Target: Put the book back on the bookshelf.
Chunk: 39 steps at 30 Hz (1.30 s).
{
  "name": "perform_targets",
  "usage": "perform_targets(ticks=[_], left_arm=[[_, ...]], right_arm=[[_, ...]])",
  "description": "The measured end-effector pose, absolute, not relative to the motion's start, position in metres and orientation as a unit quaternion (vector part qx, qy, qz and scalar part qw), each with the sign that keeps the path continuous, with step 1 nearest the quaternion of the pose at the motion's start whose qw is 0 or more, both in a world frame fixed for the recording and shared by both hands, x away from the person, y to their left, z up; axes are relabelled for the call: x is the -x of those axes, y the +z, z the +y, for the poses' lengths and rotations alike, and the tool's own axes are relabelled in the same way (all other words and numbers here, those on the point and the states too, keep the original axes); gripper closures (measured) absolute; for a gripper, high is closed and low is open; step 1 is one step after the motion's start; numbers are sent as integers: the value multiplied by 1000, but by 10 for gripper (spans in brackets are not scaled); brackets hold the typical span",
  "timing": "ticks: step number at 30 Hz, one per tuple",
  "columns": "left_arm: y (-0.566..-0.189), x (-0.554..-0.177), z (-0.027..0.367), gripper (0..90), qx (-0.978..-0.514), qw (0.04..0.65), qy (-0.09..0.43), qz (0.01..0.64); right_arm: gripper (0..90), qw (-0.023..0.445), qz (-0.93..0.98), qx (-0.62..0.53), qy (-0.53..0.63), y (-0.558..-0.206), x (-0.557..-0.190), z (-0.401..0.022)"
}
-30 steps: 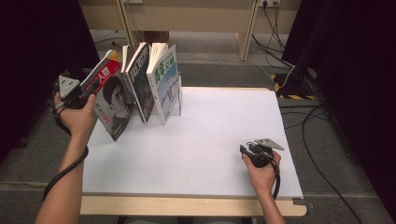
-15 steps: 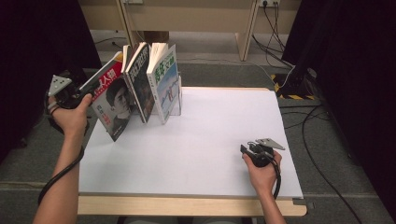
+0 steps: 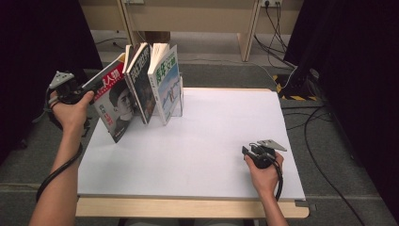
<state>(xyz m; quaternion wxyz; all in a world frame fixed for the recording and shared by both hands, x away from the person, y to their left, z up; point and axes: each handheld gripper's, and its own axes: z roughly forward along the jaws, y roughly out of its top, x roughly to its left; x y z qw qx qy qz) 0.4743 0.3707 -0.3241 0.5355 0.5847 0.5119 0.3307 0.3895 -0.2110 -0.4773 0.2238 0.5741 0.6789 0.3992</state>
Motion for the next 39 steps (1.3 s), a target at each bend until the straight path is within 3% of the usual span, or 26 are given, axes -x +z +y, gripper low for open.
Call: perform_targets(ticks=[13, 39], left_arm=[[-320, -491, 366, 688, -595, 525, 318, 519], [-315, -500, 362, 850, -638, 495, 278, 520]], right_arm=[[573, 221, 677, -578, 398, -477, -390, -213], [572, 220, 679, -577, 397, -478, -390, -213]])
